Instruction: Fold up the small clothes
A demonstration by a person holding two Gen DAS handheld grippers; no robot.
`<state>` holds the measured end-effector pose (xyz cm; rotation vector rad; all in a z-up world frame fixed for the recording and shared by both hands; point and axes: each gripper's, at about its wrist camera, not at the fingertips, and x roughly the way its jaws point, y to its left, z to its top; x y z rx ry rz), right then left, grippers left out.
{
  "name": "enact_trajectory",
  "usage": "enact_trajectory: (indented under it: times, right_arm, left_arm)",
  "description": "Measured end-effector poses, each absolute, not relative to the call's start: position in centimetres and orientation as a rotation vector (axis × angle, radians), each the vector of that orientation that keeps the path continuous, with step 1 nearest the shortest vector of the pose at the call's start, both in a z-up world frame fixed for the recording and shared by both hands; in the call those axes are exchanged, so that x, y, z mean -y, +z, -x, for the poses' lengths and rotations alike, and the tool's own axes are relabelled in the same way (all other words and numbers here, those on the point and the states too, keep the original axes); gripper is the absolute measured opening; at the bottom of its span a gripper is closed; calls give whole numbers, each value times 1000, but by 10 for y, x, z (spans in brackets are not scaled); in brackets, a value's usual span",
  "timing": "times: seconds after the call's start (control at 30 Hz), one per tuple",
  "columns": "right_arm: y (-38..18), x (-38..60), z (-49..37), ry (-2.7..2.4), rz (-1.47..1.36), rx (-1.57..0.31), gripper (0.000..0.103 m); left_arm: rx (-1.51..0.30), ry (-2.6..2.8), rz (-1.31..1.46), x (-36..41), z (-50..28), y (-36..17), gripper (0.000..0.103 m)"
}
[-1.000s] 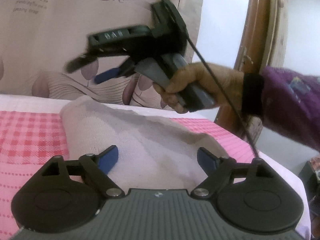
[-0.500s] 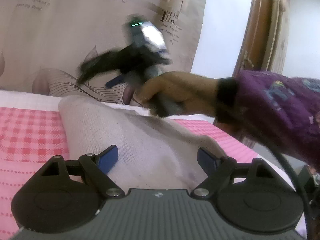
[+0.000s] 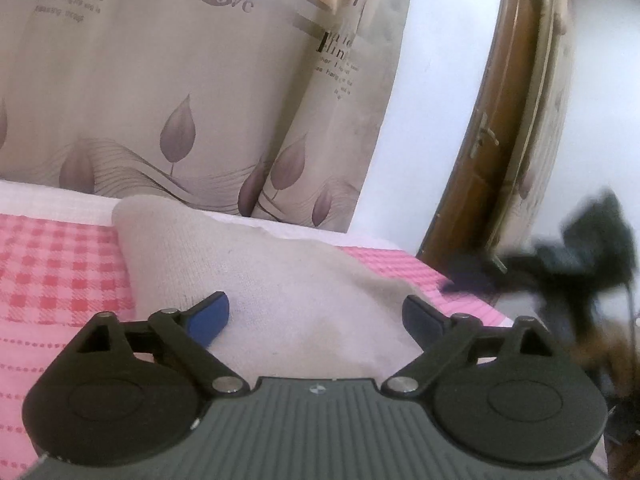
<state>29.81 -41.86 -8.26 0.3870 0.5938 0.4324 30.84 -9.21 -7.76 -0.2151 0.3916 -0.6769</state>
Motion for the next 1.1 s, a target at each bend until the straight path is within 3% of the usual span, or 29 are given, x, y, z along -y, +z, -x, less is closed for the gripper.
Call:
enact_trajectory:
  times: [0.17, 0.23, 0.27, 0.3, 0.53, 0.67, 0.93, 1.1]
  right_arm:
    - [-96, 403, -245, 421, -338, -563, 93]
    - [-103, 398, -239, 421, -313, -576, 77]
    - [-109, 401, -237, 430, -337, -585, 61]
    - [-114, 404, -236, 437, -370, -588, 53]
    - [-112, 408, -256, 452, -456, -584, 28]
    - [-137, 426, -275, 391, -528, -721, 28]
    - [-111, 429, -270, 444, -563, -595, 28]
    - [-105, 409, -306, 430, -492, -638, 29]
  left_arm:
    - [-377, -671, 211, 93, -304, -76, 97]
    - [-374, -670, 208, 94, -305, -76, 100]
    - [-372, -673, 207, 94, -304, -76, 101]
    - [-370, -675, 207, 94, -304, -76, 102]
    - [-363, -667, 215, 94, -303, -76, 103]
    - [-364, -662, 199, 96, -302, -75, 103]
    - [-364, -664, 188, 96, -304, -75, 103]
    - [-363, -665, 190, 96, -304, -76, 103]
